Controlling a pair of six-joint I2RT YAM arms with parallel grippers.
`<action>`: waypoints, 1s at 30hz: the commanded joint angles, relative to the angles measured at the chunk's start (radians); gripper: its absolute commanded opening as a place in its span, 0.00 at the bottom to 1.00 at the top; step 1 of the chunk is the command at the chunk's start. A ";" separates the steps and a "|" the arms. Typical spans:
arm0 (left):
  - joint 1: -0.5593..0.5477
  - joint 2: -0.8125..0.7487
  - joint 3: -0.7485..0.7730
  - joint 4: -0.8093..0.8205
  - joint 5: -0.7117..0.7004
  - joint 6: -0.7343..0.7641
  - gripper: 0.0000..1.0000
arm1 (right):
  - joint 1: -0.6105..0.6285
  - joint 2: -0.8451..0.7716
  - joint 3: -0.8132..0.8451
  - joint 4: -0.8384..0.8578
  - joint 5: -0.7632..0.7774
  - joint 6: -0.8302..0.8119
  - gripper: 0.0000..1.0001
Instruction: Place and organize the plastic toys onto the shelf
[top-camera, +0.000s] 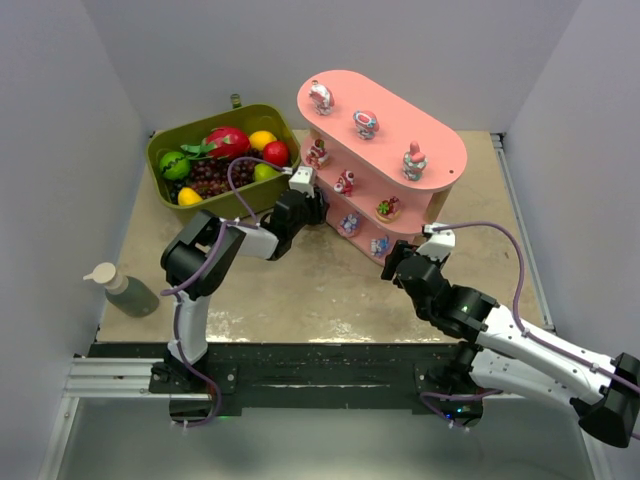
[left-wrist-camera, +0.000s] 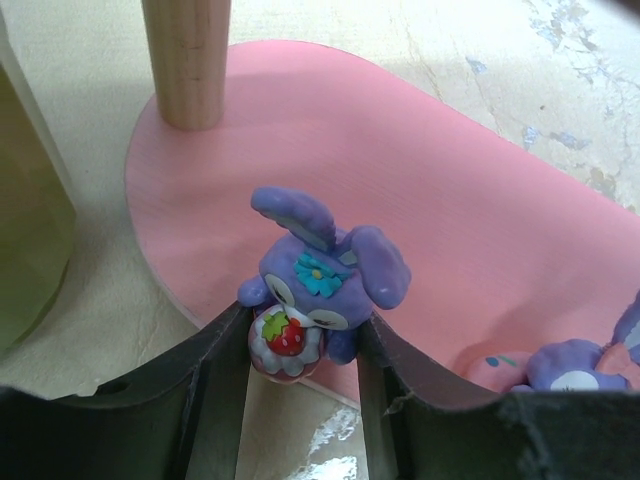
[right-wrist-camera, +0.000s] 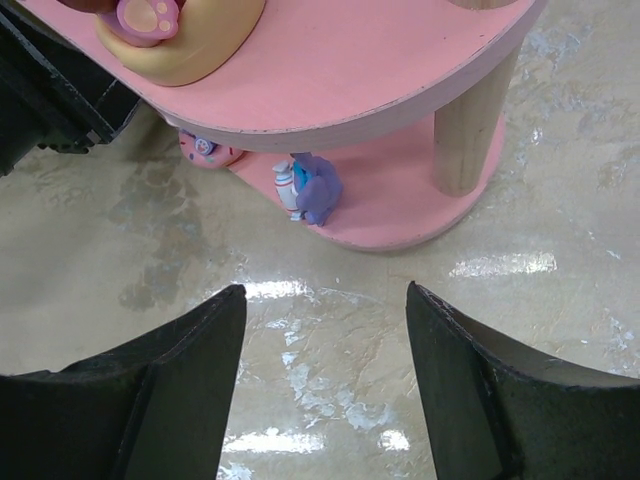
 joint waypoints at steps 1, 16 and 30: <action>0.006 -0.001 0.032 -0.066 -0.053 -0.002 0.37 | -0.004 -0.003 0.018 0.006 0.037 -0.003 0.69; -0.005 0.032 0.064 -0.114 -0.082 -0.007 0.64 | -0.009 0.001 0.024 0.001 0.047 -0.005 0.69; -0.008 -0.046 -0.025 -0.029 -0.079 0.005 0.78 | -0.013 0.015 0.018 0.015 0.042 0.000 0.69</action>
